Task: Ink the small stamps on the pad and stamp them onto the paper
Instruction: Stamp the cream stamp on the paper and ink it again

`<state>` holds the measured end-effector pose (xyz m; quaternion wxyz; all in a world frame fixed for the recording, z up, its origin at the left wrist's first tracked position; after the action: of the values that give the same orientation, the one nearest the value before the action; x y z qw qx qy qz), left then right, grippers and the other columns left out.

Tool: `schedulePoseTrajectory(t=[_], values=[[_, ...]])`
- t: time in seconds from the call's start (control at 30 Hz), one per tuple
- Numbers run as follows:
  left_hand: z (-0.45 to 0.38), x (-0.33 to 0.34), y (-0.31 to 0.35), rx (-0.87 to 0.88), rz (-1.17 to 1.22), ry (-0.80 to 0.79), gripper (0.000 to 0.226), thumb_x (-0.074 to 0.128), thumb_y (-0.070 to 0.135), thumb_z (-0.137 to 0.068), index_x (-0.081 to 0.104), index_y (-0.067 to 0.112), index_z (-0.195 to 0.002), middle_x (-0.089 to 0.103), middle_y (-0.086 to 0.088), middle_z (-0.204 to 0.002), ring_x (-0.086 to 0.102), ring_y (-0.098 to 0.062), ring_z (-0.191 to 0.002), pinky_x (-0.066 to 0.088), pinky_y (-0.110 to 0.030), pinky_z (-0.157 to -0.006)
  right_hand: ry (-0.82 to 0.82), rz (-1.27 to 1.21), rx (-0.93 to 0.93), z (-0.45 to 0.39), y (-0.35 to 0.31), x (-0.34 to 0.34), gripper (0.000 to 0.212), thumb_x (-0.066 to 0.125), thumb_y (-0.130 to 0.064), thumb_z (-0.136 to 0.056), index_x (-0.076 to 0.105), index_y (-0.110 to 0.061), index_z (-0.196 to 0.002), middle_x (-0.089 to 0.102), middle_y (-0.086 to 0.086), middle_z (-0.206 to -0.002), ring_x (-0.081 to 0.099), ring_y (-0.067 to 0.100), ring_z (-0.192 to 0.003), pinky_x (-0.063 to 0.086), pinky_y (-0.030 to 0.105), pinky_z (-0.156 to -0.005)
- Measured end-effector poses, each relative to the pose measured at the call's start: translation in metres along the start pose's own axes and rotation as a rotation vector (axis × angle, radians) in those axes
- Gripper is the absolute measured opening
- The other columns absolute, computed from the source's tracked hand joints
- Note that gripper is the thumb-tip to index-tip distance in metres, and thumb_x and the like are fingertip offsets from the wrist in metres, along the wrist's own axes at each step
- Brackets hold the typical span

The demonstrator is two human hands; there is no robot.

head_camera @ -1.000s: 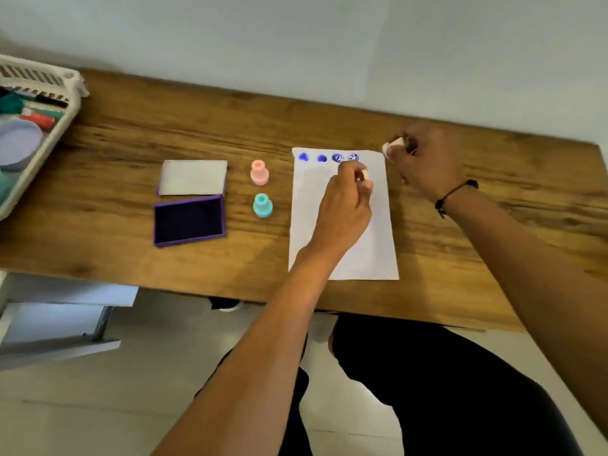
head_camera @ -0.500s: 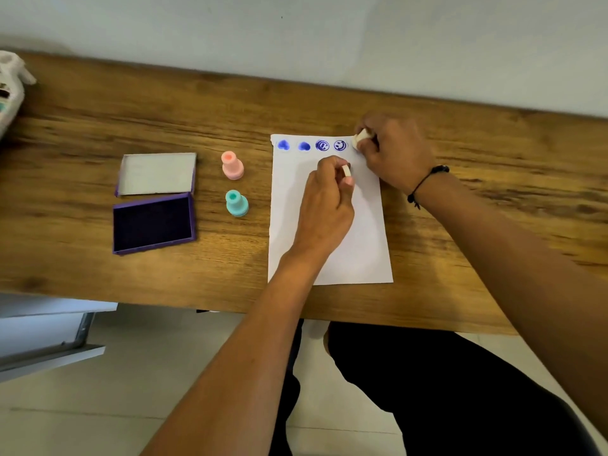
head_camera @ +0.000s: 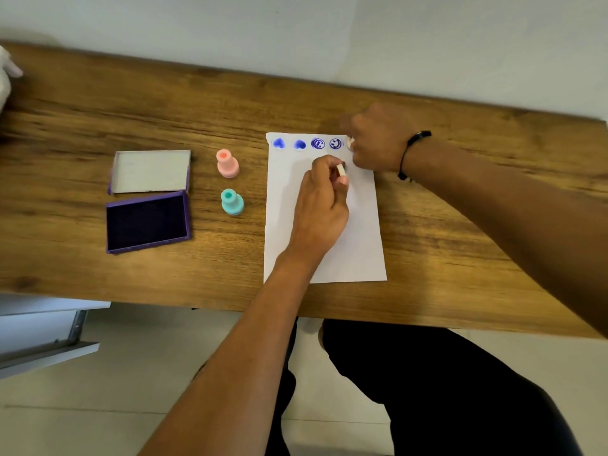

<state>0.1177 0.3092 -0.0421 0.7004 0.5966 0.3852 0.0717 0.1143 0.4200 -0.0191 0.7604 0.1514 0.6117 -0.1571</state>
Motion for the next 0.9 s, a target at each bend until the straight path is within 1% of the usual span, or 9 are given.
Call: schedulePoseTrajectory(t=[0.2, 0.4, 0.57, 0.6, 0.67, 0.73, 0.8, 0.87, 0.9], values=[[0.003, -0.001, 0.003, 0.015, 0.016, -0.032, 0.03, 0.042, 0.018, -0.094, 0.04, 0.007, -0.122, 0.051, -0.013, -0.128, 0.052, -0.021, -0.109, 0.044, -0.03, -0.094, 0.001, -0.016, -0.006, 0.0, 0.0, -0.001, 0.02, 0.051, -0.01, -0.077, 0.055, -0.005, -0.096, 0.063, 0.025, -0.092, 0.056, 0.039, -0.083, 0.03, 0.031, -0.055], [0.001, -0.001, 0.002, -0.006, 0.02, -0.036, 0.03, 0.043, 0.019, -0.094, 0.04, 0.007, -0.121, 0.051, -0.012, -0.129, 0.052, -0.019, -0.109, 0.041, -0.023, -0.091, -0.02, -0.017, -0.006, -0.001, -0.001, 0.001, 0.019, 0.051, -0.011, -0.077, 0.055, -0.005, -0.095, 0.063, 0.025, -0.092, 0.054, 0.039, -0.079, 0.031, 0.032, -0.057], [-0.003, 0.0, 0.001, -0.08, 0.05, -0.054, 0.03, 0.042, 0.022, -0.094, 0.039, 0.01, -0.122, 0.05, -0.01, -0.132, 0.052, -0.018, -0.11, 0.045, -0.029, -0.094, -0.053, -0.018, 0.012, -0.001, 0.002, 0.001, 0.02, 0.05, -0.012, -0.08, 0.055, -0.005, -0.098, 0.063, 0.024, -0.096, 0.055, 0.038, -0.083, 0.036, 0.033, -0.06], [-0.003, -0.001, 0.0, -0.097, 0.069, -0.047, 0.029, 0.041, 0.022, -0.095, 0.04, 0.011, -0.122, 0.052, -0.009, -0.13, 0.053, -0.015, -0.106, 0.046, -0.025, -0.091, -0.067, -0.012, 0.014, 0.0, 0.002, 0.0, 0.02, 0.05, -0.011, -0.081, 0.056, -0.005, -0.099, 0.063, 0.023, -0.098, 0.056, 0.038, -0.087, 0.039, 0.033, -0.062], [-0.005, -0.005, 0.0, -0.123, 0.121, -0.016, 0.027, 0.04, 0.023, -0.095, 0.042, 0.013, -0.12, 0.055, -0.005, -0.127, 0.051, -0.007, -0.098, 0.042, -0.009, -0.077, -0.062, -0.08, 0.036, 0.0, 0.007, -0.01, 0.019, 0.05, -0.011, -0.081, 0.059, -0.008, -0.097, 0.064, 0.023, -0.104, 0.057, 0.039, -0.096, 0.044, 0.035, -0.072], [-0.006, -0.014, 0.001, -0.133, 0.186, 0.018, 0.025, 0.04, 0.021, -0.096, 0.043, 0.013, -0.119, 0.058, -0.003, -0.124, 0.051, -0.004, -0.095, 0.039, 0.0, -0.068, 0.035, -0.226, 0.081, 0.003, 0.015, -0.038, 0.015, 0.053, -0.013, -0.081, 0.061, -0.01, -0.092, 0.064, 0.022, -0.106, 0.057, 0.038, -0.1, 0.044, 0.034, -0.078], [-0.005, -0.025, 0.005, -0.124, 0.251, 0.055, 0.022, 0.04, 0.021, -0.096, 0.045, 0.013, -0.116, 0.06, -0.001, -0.114, 0.055, -0.005, -0.087, 0.041, -0.003, -0.068, 0.146, -0.329, 0.094, 0.012, 0.022, -0.07, 0.014, 0.056, -0.015, -0.08, 0.062, -0.006, -0.091, 0.065, 0.016, -0.102, 0.056, 0.033, -0.096, 0.041, 0.03, -0.075], [-0.002, -0.035, 0.009, -0.114, 0.299, 0.082, 0.018, 0.041, 0.022, -0.096, 0.046, 0.014, -0.11, 0.06, 0.004, -0.105, 0.057, -0.006, -0.08, 0.044, -0.006, -0.067, 0.175, -0.436, 0.122, 0.024, 0.028, -0.091, 0.015, 0.058, -0.015, -0.08, 0.062, -0.005, -0.09, 0.061, 0.007, -0.089, 0.055, 0.023, -0.08, 0.039, 0.023, -0.065], [0.0, -0.038, 0.01, -0.117, 0.334, 0.089, 0.014, 0.041, 0.022, -0.096, 0.046, 0.016, -0.107, 0.061, 0.003, -0.106, 0.058, -0.007, -0.083, 0.045, -0.007, -0.069, 0.17, -0.523, 0.144, 0.032, 0.03, -0.095, 0.012, 0.059, -0.015, -0.08, 0.062, -0.007, -0.088, 0.059, 0.004, -0.082, 0.054, 0.019, -0.069, 0.039, 0.021, -0.059]])
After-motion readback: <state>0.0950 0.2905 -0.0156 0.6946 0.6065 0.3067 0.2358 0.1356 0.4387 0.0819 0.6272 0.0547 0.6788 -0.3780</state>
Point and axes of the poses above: each hand's wrist, its own z-axis away from the middle knuckle, its own x-axis out of the palm, y = z × x, the point moved 10 cm from there along -z, towards the middle knuckle
